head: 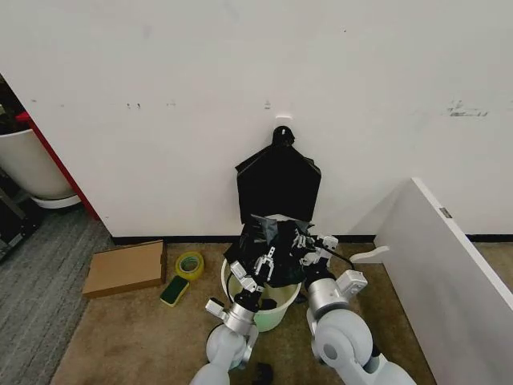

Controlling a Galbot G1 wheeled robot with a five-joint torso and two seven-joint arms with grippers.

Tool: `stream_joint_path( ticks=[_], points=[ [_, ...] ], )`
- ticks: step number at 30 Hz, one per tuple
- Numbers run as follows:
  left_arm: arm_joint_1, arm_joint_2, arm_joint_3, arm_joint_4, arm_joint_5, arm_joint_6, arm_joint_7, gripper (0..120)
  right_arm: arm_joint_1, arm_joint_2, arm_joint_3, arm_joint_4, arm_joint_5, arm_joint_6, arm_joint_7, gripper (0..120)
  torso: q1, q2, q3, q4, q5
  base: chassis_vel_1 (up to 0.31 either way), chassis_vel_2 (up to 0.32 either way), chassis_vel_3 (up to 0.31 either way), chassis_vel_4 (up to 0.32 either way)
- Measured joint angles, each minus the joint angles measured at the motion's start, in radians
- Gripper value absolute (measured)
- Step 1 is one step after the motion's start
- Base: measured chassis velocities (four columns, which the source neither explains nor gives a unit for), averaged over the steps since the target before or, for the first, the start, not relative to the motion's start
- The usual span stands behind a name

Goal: Place the garbage bag over the trash bin.

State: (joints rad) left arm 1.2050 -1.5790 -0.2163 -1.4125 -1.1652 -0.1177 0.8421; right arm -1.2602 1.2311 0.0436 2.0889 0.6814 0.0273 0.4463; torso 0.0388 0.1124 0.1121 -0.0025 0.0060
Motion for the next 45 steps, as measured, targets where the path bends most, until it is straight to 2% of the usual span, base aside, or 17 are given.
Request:
stream_joint_path(
  ticks=[6, 9, 12, 14, 16, 19, 22, 26, 29, 38, 45],
  points=[
    [0.028, -0.005, -0.003, 0.01, 0.034, -0.001, 0.006, 0, -0.005, 0.001, -0.004, -0.015, -0.015, 0.014, -0.005, 0, 0.0, 0.0, 0.0, -0.0009, 0.0012, 0.0, 0.0, 0.0, 0.0],
    [0.048, 0.001, -0.003, -0.014, 0.048, 0.001, 0.016, 0, -0.01, 0.001, -0.01, -0.021, -0.024, 0.023, -0.01, 0, 0.0, 0.0, 0.0, -0.0012, 0.0009, 0.0, 0.0, 0.0, 0.0],
    [0.076, 0.034, -0.001, -0.062, 0.048, 0.002, 0.021, 0, -0.017, -0.002, -0.013, -0.016, -0.028, 0.026, -0.019, 0, 0.0, 0.0, 0.0, -0.0005, -0.006, 0.0, 0.0, 0.0, 0.0],
    [0.087, 0.066, -0.002, -0.087, 0.047, 0.001, 0.023, 0, -0.019, -0.007, -0.015, -0.007, -0.031, 0.029, -0.029, 0, 0.0, 0.0, 0.0, 0.0015, -0.0081, 0.0, 0.0, 0.0, 0.0],
    [0.087, 0.079, -0.006, -0.095, 0.045, 0.001, 0.025, 0, -0.02, -0.007, -0.017, -0.006, -0.035, 0.03, -0.031, 0, 0.0, 0.0, 0.0, 0.0006, -0.0081, 0.0, 0.0, 0.0, 0.0],
    [0.084, 0.123, -0.024, -0.125, 0.035, -0.001, 0.026, 0, -0.024, -0.007, -0.021, -0.002, -0.044, 0.032, -0.035, 0, 0.0, 0.0, 0.0, 0.0005, -0.0043, 0.0, 0.0, 0.0, 0.0],
    [0.086, 0.152, -0.028, -0.156, 0.022, -0.003, 0.022, 0, -0.029, -0.005, -0.024, 0.001, -0.049, 0.033, -0.039, 0, 0.0, 0.0, 0.0, 0.0005, -0.0049, 0.0, 0.0, 0.0, 0.0],
    [0.096, 0.226, -0.035, -0.314, -0.033, -0.003, -0.006, 0, -0.043, -0.004, -0.024, 0.009, -0.076, 0.05, -0.065, 0, 0.0, 0.0, 0.0, 0.0, -0.0038, 0.0, 0.0, 0.0, 0.0],
    [0.114, 0.245, -0.034, -0.381, -0.061, 0.008, 0.011, 0, -0.048, 0.0, -0.022, 0.013, -0.079, 0.057, -0.071, 0, 0.0, 0.0, 0.0, 0.0001, -0.003, 0.0, 0.0, 0.0, 0.0],
    [0.134, 0.233, -0.048, -0.396, -0.112, 0.036, 0.075, 0, -0.074, 0.012, 0.0, 0.04, -0.059, 0.091, -0.096, 0, 0.0, 0.0, 0.0, -0.0001, -0.0028, 0.0, 0.0, 0.0, 0.0],
    [0.106, 0.155, -0.038, -0.345, -0.138, 0.051, 0.066, 0, -0.093, 0.046, 0.043, 0.056, -0.016, 0.154, -0.171, 0, 0.0, 0.0, 0.0, -0.0002, -0.0028, 0.0, 0.0, 0.0, 0.0]
  ],
)
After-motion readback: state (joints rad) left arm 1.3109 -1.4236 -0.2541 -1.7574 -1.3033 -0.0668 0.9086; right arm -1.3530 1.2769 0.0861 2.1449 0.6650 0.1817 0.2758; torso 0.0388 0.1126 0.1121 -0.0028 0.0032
